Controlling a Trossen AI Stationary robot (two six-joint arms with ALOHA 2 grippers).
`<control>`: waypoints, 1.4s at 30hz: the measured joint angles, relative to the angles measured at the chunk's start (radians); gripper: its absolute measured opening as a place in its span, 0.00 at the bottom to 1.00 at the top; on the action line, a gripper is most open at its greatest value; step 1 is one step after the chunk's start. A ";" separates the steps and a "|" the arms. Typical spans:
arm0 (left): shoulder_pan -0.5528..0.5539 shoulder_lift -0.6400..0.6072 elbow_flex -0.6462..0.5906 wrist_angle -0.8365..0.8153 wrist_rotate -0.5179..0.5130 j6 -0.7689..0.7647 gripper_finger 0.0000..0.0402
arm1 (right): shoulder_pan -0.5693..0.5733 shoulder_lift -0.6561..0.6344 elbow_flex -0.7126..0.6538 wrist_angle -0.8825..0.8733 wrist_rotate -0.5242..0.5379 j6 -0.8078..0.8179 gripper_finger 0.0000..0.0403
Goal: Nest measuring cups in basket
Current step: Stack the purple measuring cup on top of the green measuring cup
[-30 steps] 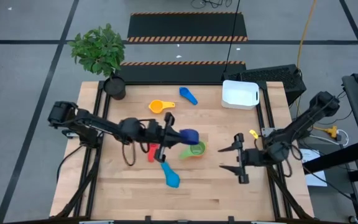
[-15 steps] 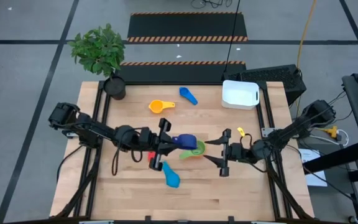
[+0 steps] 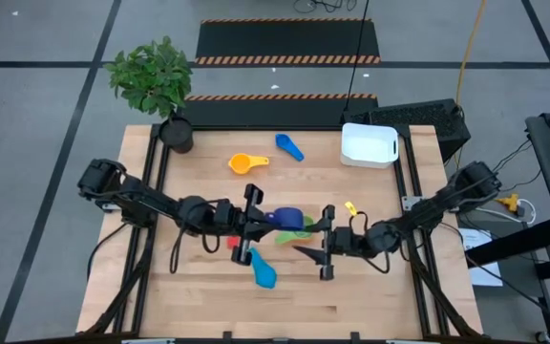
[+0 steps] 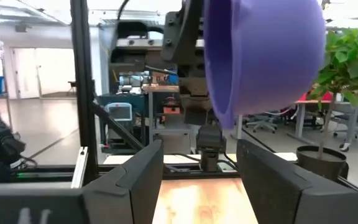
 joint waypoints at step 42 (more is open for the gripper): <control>0.019 0.014 0.002 -0.004 0.009 -0.014 0.03 | -0.052 -0.002 0.000 0.056 -0.083 -0.023 0.01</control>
